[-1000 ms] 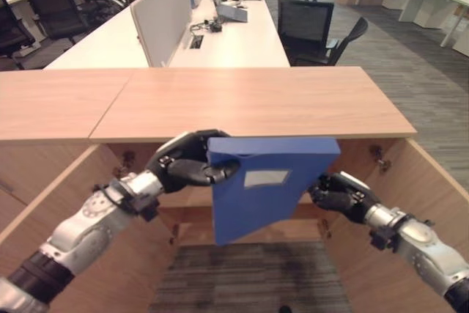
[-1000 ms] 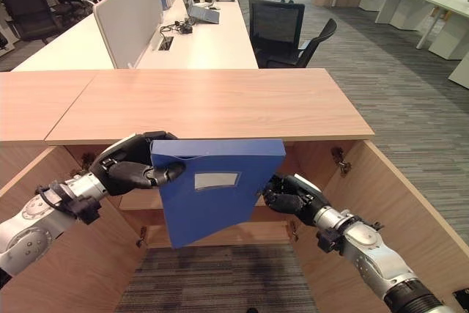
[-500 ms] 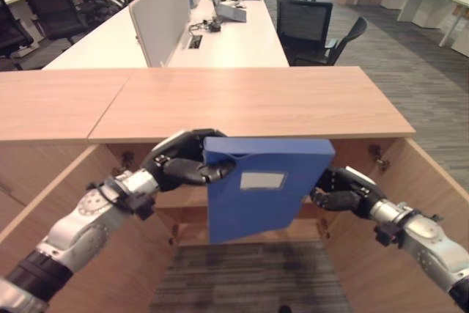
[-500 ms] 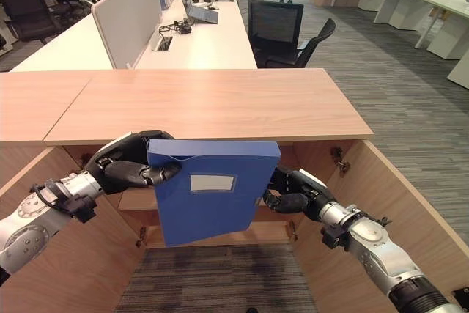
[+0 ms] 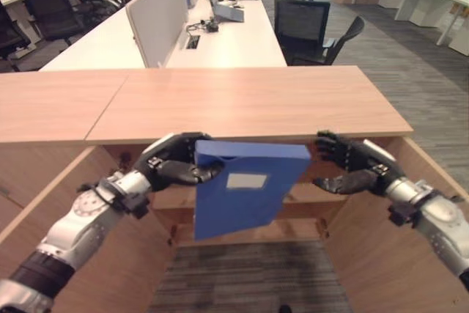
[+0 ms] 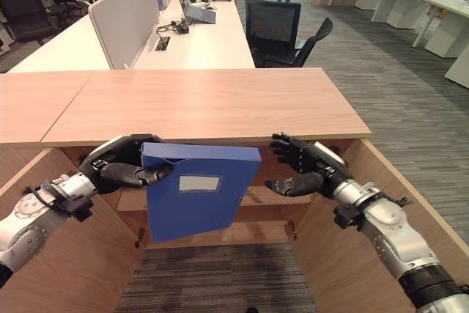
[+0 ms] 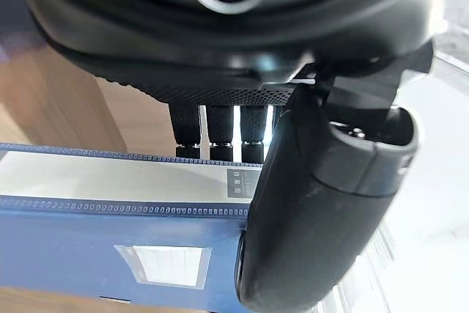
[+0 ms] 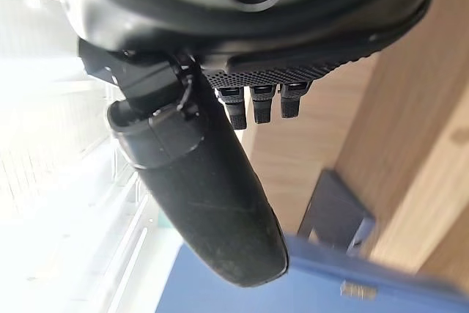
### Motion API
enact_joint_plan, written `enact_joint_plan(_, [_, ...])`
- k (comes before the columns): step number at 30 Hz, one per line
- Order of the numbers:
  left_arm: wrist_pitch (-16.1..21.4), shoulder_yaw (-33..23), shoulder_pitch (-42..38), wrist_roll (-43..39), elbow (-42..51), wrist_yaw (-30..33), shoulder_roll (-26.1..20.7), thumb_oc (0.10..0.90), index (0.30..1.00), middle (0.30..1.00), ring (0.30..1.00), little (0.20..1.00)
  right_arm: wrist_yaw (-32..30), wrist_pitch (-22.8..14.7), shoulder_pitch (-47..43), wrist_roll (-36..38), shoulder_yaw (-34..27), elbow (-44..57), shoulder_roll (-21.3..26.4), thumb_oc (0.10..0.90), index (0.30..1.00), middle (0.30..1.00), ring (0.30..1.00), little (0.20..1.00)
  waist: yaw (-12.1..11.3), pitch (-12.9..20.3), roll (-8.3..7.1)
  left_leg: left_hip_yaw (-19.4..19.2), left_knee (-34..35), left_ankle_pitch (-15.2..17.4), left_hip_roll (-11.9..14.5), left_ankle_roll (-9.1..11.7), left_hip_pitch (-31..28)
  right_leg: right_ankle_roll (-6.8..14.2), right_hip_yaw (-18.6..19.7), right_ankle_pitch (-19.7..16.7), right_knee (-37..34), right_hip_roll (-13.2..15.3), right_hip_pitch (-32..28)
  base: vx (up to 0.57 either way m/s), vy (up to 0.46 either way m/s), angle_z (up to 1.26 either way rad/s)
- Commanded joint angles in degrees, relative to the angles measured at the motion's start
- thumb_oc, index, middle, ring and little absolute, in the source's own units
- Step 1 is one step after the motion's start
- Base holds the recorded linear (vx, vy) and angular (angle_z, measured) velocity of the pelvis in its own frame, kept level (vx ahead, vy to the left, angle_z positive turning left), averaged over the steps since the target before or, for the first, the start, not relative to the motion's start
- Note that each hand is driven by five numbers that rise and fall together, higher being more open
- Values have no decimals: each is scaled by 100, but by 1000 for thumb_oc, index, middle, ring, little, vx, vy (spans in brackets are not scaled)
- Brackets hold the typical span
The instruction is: Put the empty folder in the office cabinet
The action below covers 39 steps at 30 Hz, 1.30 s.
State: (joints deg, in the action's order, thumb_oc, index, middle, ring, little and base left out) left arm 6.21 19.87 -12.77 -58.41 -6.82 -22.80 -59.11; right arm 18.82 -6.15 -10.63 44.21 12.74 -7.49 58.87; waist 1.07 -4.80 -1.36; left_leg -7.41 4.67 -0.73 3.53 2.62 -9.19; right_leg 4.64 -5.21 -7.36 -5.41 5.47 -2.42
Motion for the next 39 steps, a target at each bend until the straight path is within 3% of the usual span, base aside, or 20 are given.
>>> enact_joint_plan(1, [572, -387, -839, -152, -74, 40, -118, 400, 300, 300, 300, 300, -66, -737, -827, 95, -384, -84, 383, 800, 900, 900, 900, 900, -8, 517, -230, 256, 33, 121, 57, 256, 147, 508, -207, 302, 41, 216, -450, 0, 0, 0])
enact_joint_plan(10, [676, -672, -822, -96, -236, 89, -140, 400, 300, 300, 300, 300, 59, -693, -646, 152, -660, -297, 606, 800, 900, 900, 900, 900, 19, 534, -267, 233, 33, 123, 71, 270, 154, 509, -178, 304, 41, 191, -433, 0, 0, 0])
enact_joint_plan(24, [947, -813, -1033, -866, 1237, -45, 432, 400, 300, 300, 300, 300, 105, -601, -658, 130, -274, -168, -158, 800, 900, 900, 900, 900, -11, 506, -266, 245, 33, 132, 56, 248, 111, 458, -174, 302, 41, 196, -498, 0, 0, 0])
enact_joint_plan(39, [994, -552, -1308, -1269, 1772, -121, 874, 400, 300, 300, 300, 300, -30, -709, -878, 228, -127, -236, -560, 800, 900, 900, 900, 900, 6, 480, -275, 268, 33, 127, 58, 241, 95, 426, -165, 302, 41, 181, -520, -2, -1, -1])
